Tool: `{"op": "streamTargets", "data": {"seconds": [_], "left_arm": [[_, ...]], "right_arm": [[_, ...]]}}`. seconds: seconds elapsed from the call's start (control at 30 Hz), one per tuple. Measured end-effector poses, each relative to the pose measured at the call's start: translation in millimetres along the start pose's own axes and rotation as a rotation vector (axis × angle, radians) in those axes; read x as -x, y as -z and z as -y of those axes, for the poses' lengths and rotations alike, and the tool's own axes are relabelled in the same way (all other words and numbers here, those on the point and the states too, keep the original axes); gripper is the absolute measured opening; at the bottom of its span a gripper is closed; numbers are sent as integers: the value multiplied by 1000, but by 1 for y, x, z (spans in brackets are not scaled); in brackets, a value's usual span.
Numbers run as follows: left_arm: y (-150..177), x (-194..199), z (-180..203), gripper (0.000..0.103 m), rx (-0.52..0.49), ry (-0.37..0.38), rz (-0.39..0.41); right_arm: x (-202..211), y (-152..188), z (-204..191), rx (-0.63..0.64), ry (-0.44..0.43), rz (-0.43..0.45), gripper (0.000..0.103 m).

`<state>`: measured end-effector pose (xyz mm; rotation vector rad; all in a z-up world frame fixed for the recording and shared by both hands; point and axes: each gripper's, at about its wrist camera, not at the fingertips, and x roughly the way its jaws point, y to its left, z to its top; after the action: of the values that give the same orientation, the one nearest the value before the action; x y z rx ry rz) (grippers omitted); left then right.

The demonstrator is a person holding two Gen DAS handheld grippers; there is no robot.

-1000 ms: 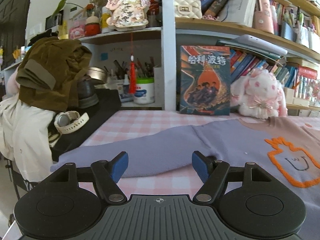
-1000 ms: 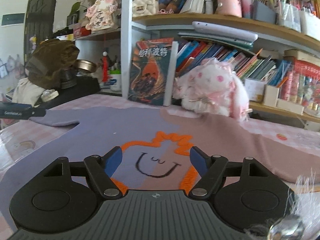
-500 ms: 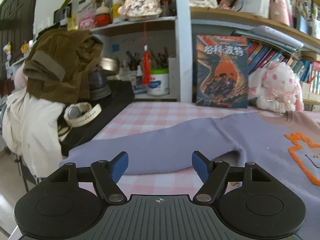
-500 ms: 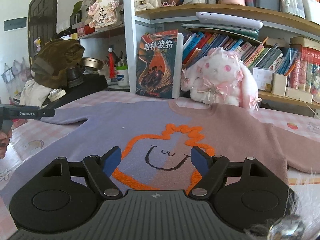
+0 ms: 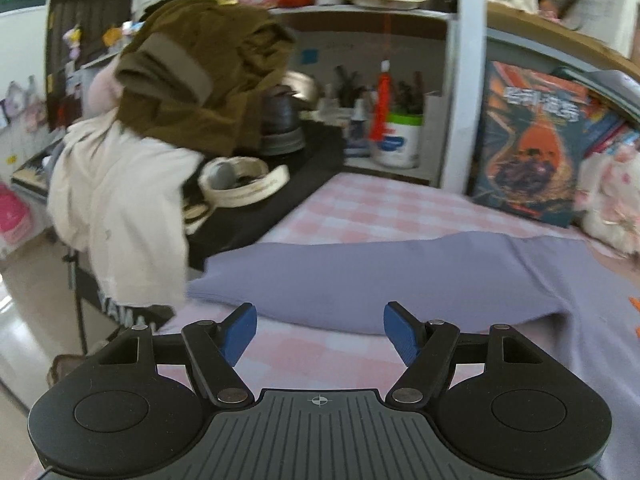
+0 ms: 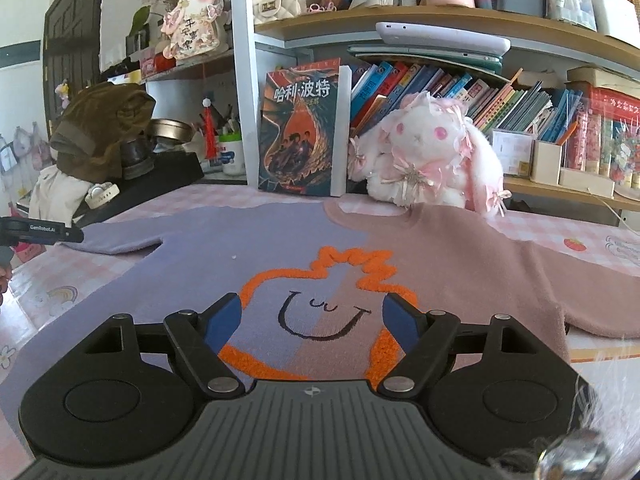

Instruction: Fold clothes

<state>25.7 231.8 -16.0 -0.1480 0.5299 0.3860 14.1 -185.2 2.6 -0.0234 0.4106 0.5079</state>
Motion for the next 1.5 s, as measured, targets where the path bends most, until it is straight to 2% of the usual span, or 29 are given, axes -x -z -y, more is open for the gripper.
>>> {"op": "streamTargets", "data": {"seconds": [0.27, 0.37, 0.57, 0.67, 0.77, 0.83, 0.9, 1.1, 1.2, 1.33, 1.5], "left_arm": [[-7, -21, -29, 72, 124, -70, -34], [-8, -28, -40, 71, 219, -38, -50], [-15, -40, -46, 60, 339, 25, -44], [-18, -46, -48, 50, 404, 34, -43], [-17, -49, -55, 30, 481, 12, -36], [-13, -50, -61, 10, 533, -1, -31], [-9, -50, -68, 5, 579, -1, -26], [-16, -39, -63, 3, 556, 23, -2], [-30, -26, -48, 3, 478, 55, 37], [-51, -2, -15, 3, 358, 136, 107], [-73, 31, 37, 3, 223, 263, 184]], "right_arm": [[6, 0, -4, 24, 6, 35, 76], [6, 0, -5, 35, 2, 31, 76], [5, 0, -6, 34, 1, 26, 76], [5, 0, -5, 32, 3, 27, 76], [5, 0, -5, 30, 6, 30, 76], [5, 0, -5, 29, 7, 30, 76], [5, 0, -5, 30, 7, 28, 76], [3, -1, -8, 49, 1, 14, 76], [-3, -1, -10, 63, -8, -19, 76], [-9, -1, -12, 74, -1, -55, 76], [-5, 0, -11, 64, 22, -35, 76]]}}
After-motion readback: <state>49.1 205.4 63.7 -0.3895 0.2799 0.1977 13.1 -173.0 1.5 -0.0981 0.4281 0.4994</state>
